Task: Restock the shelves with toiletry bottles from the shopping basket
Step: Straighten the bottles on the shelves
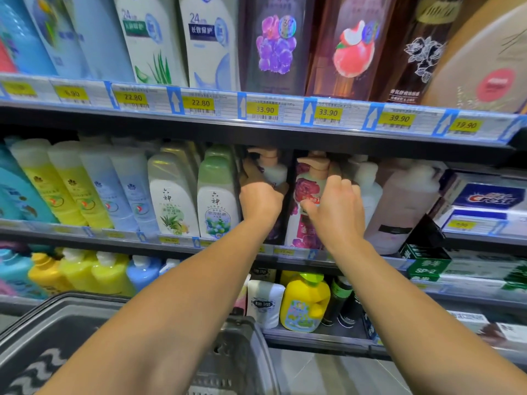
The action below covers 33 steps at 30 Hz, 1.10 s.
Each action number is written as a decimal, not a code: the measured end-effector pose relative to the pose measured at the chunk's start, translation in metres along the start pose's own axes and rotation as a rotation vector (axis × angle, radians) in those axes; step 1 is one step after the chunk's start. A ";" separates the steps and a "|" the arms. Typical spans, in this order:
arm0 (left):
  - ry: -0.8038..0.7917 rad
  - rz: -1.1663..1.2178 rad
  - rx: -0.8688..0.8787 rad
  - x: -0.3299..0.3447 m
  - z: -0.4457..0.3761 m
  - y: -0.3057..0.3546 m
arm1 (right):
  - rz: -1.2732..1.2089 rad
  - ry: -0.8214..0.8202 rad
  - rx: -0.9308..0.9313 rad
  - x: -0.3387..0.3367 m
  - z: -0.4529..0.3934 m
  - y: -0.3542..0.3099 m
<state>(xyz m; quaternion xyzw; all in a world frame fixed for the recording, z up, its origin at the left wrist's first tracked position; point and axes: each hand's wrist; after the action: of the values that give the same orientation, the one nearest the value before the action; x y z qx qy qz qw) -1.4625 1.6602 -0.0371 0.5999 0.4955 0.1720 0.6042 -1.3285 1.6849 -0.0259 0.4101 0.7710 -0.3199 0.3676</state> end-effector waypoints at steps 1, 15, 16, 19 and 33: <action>0.008 -0.003 0.014 -0.002 0.001 0.001 | 0.000 0.002 0.010 0.001 0.000 -0.001; -0.088 -0.218 0.006 -0.015 0.003 0.000 | 0.038 0.039 0.037 0.002 0.002 -0.011; -0.086 -0.212 0.006 -0.015 0.003 0.000 | 0.040 0.036 0.037 0.002 0.002 -0.012; -0.081 -0.191 0.021 -0.017 0.007 -0.001 | 0.047 0.033 0.049 0.002 0.002 -0.013; -0.103 -0.197 0.068 -0.023 0.014 0.002 | 0.067 -0.018 0.070 0.002 0.000 -0.016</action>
<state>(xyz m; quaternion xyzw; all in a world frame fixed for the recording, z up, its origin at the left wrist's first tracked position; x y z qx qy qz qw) -1.4608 1.6343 -0.0296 0.5765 0.5261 0.0638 0.6219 -1.3431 1.6783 -0.0241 0.4457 0.7418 -0.3378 0.3703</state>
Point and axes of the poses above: each hand's wrist, its own z-axis away from the middle knuckle, its own x-axis out of the palm, y = z × x, and after that the axes turned 11 degrees about z, right-handed
